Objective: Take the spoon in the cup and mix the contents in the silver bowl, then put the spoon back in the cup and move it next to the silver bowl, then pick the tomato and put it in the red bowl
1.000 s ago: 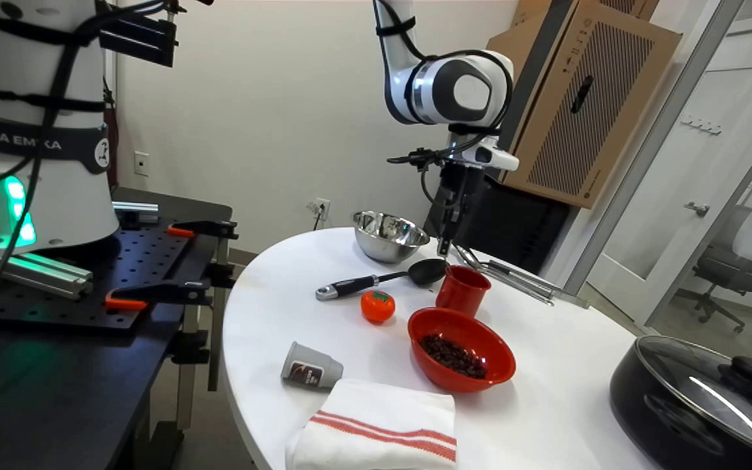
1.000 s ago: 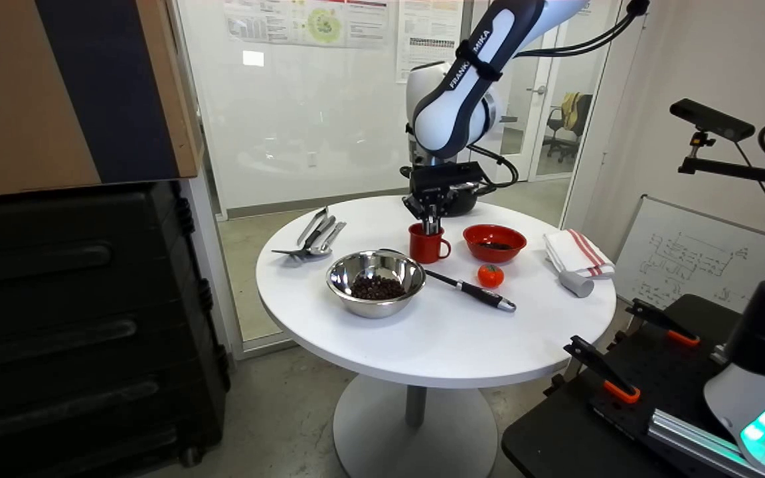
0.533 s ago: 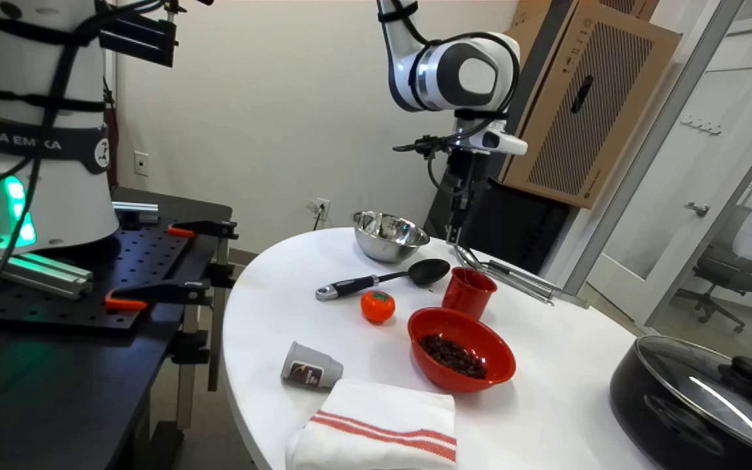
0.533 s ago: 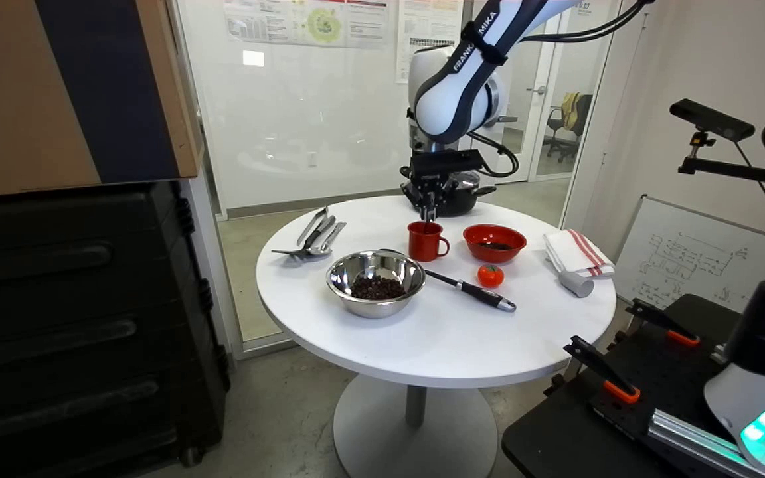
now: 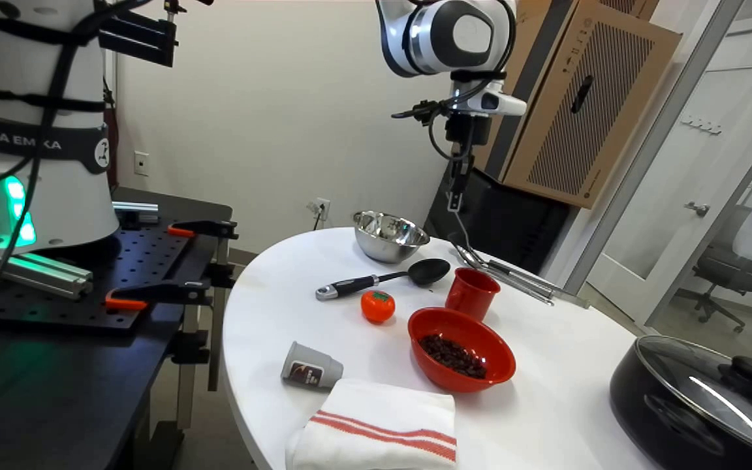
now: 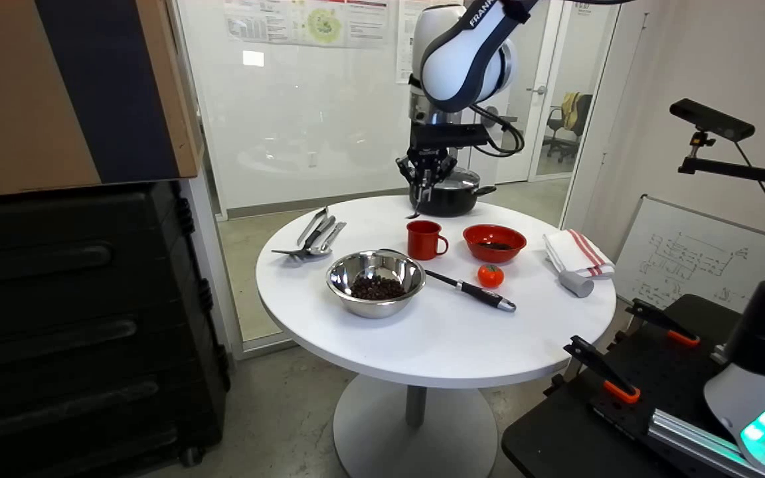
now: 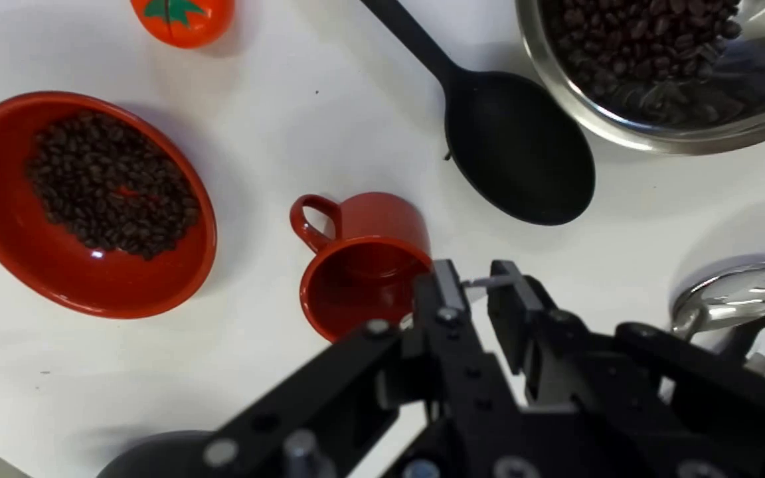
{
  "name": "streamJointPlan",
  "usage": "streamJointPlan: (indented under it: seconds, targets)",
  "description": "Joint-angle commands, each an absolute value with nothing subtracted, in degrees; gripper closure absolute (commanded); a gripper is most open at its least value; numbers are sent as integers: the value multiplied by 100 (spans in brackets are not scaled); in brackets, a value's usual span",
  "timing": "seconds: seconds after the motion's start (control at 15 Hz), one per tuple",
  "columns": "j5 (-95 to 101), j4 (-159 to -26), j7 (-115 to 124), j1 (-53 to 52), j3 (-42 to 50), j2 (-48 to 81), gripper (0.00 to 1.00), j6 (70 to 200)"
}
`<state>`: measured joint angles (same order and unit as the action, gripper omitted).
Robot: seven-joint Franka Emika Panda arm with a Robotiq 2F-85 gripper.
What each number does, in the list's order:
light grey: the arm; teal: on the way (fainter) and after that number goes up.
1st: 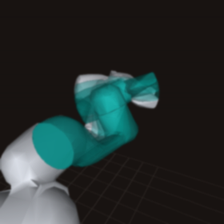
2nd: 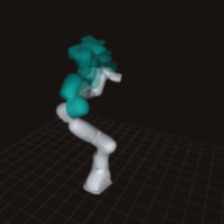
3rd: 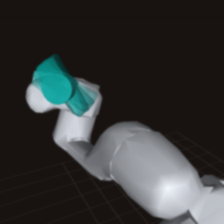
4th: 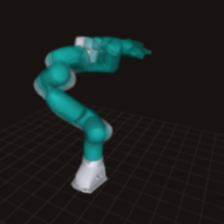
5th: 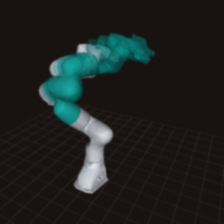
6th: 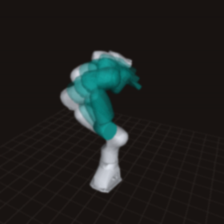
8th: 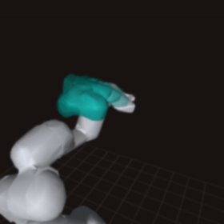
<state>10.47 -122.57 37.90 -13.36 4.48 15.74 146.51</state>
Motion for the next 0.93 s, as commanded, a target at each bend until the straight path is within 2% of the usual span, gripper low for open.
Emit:
streamJointPlan:
  seconds: [0.0,0.47,0.53,0.6,0.67,0.87]
  targets:
    - [720,-12733,3222,-1168,51,1092,96,14672]
    - [-716,-12875,1025,-1014,-851,921,96,14080]
    - [-854,-12835,838,-1010,-919,931,96,13868]
    - [-534,-12818,1337,-1101,-786,1056,96,14187]
    - [-562,-12818,1295,-1110,-818,1055,83,14146]
    - [-557,-12819,1306,-1097,-805,1062,83,14150]
